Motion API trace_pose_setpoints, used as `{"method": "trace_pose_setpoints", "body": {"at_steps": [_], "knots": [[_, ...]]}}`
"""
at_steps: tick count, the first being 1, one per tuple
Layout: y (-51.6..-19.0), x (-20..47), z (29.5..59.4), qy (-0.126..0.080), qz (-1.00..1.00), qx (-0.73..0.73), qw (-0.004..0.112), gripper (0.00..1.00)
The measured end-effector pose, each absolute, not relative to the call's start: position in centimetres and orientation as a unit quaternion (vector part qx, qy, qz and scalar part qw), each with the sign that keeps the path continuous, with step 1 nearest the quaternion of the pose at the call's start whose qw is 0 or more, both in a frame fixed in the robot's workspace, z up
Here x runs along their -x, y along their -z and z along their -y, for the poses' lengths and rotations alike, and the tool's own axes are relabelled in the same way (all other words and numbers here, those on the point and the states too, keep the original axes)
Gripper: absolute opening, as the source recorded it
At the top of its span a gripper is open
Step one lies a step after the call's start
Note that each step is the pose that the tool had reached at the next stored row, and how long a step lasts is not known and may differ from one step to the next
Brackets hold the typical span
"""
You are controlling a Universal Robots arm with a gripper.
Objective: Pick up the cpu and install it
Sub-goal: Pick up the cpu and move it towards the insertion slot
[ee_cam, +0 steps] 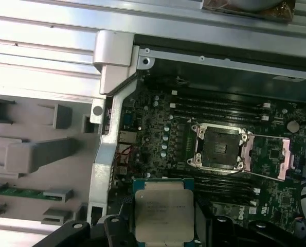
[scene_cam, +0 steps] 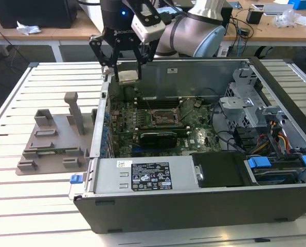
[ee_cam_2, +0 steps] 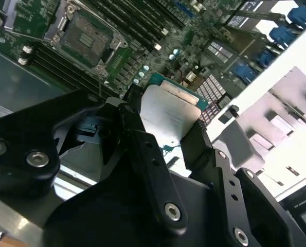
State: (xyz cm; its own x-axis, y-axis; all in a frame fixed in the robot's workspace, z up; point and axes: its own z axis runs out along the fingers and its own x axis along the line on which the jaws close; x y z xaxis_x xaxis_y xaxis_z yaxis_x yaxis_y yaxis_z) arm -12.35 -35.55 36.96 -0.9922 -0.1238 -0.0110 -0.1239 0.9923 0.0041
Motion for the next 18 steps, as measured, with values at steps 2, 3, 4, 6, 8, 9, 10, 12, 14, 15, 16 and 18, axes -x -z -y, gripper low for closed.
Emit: {"method": "trace_pose_setpoints", "body": {"at_steps": [2, 3, 4, 6, 8, 9, 10, 12, 14, 15, 16, 18], "knots": [[-36.8, 11.5, 35.4, -0.002, -0.998, 0.062, 0.005, 0.55], [-36.7, 11.1, 35.3, -0.002, -0.998, 0.062, 0.005, 0.55], [-36.6, 10.7, 35.3, -0.002, -0.998, 0.062, 0.005, 0.55], [-36.5, 10.2, 35.2, -0.002, -0.998, 0.062, 0.005, 0.55], [-36.3, 9.5, 35.1, -0.002, -0.998, 0.062, 0.005, 0.55], [-36.1, 9.1, 35.1, -0.002, -0.998, 0.062, 0.005, 0.55], [-36.0, 8.9, 35.0, -0.002, -0.998, 0.062, 0.005, 0.55], [-35.8, 8.4, 35.0, -0.002, -0.998, 0.062, 0.004, 0.55], [-35.6, 8.0, 34.9, -0.002, -0.998, 0.062, 0.004, 0.55], [-35.4, 7.6, 34.8, -0.002, -0.998, 0.062, 0.004, 0.55], [-35.3, 7.3, 34.8, -0.002, -0.998, 0.062, 0.004, 0.55], [-35.1, 6.9, 34.7, -0.002, -0.998, 0.062, 0.004, 0.55]]}}
